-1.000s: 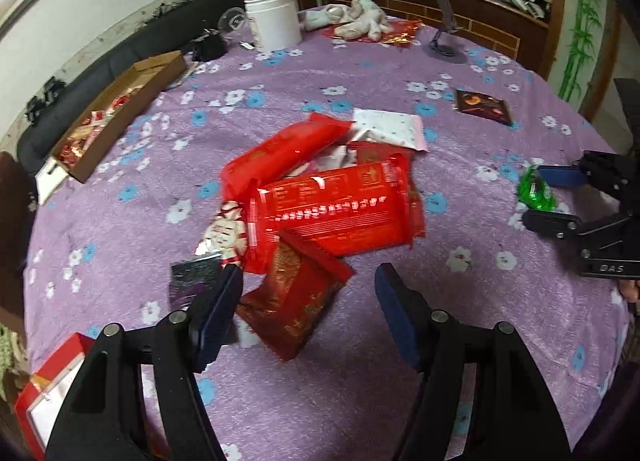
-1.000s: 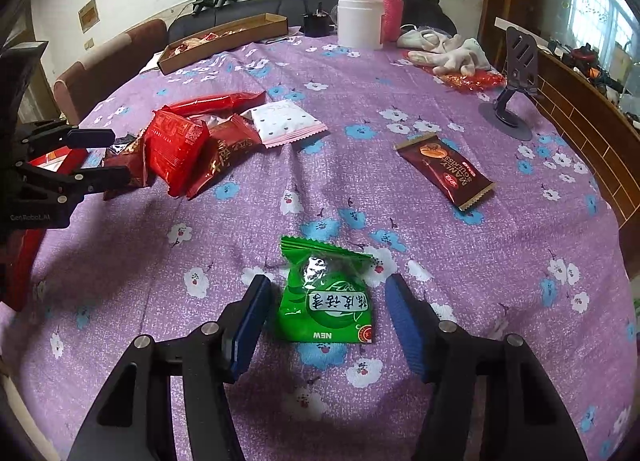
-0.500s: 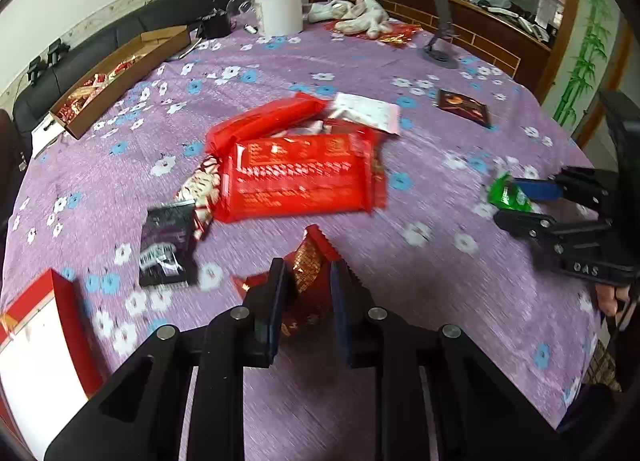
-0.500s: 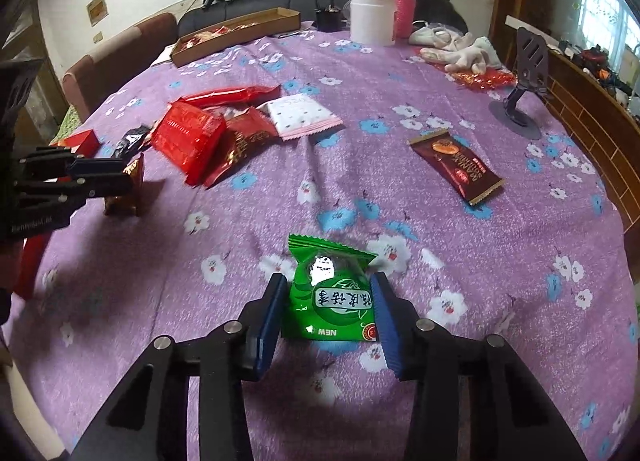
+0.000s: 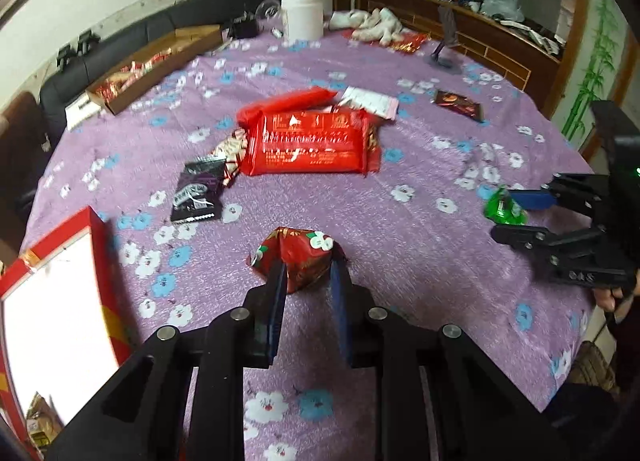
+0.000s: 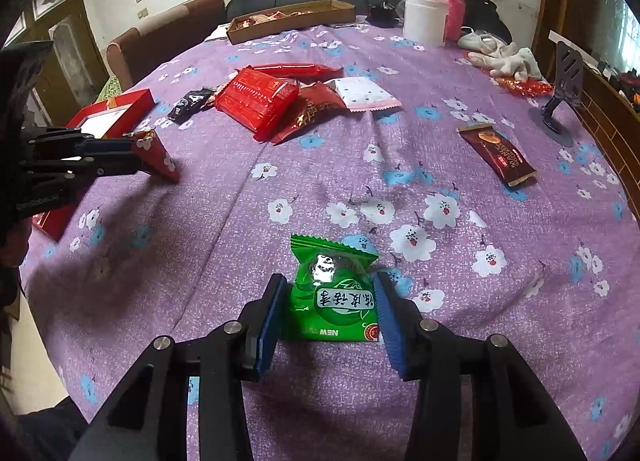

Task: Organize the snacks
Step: 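Grasp green snack pack with right gripper while left gripper grasps red wrapper, then drop red wrapper into tray with left gripper while right drops green pack there, then move both grippers back over the table toward remaining snacks, then grasp red rectangular pack with left gripper while right grasps brown chocolate bar, then release red pack into tray with left gripper while right drops chocolate bar there, then grasp dark purple snack pack with left gripper while right grasps red candy pack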

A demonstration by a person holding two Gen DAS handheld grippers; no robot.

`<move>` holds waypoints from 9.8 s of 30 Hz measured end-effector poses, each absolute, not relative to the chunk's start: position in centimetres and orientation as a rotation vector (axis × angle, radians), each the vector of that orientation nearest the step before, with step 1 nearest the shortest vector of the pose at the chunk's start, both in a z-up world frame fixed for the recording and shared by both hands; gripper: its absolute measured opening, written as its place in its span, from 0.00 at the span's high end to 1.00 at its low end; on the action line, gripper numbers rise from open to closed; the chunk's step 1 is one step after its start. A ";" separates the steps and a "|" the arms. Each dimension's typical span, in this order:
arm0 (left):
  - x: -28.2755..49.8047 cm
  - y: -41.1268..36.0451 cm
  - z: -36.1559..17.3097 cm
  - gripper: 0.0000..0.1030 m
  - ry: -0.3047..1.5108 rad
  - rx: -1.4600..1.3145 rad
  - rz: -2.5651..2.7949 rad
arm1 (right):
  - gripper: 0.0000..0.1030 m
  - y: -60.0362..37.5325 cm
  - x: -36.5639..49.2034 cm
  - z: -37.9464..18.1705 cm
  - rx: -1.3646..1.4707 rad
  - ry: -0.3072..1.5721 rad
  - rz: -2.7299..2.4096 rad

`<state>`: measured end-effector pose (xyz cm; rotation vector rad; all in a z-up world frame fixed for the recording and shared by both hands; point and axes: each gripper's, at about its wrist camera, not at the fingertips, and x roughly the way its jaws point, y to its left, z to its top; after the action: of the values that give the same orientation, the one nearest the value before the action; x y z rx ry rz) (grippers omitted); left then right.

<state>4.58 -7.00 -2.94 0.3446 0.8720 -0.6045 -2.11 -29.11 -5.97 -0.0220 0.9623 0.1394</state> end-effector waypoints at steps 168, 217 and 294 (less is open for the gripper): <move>2.1 -6.4 -6.5 0.55 1.154 -0.041 0.070 | 0.63 -41.8 10.9 -5.8 0.082 0.973 0.008; 2.7 15.6 1.1 0.45 0.662 0.175 0.372 | 0.46 -1.4 7.7 2.7 0.085 0.809 0.658; 15.6 -6.3 -6.6 0.66 1.040 0.199 -0.424 | 0.66 -27.4 12.0 -6.0 0.241 1.032 0.103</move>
<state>15.65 -6.25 -6.64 0.1991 1.0405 -0.4240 12.01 -27.39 -5.96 0.2409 1.0320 0.1026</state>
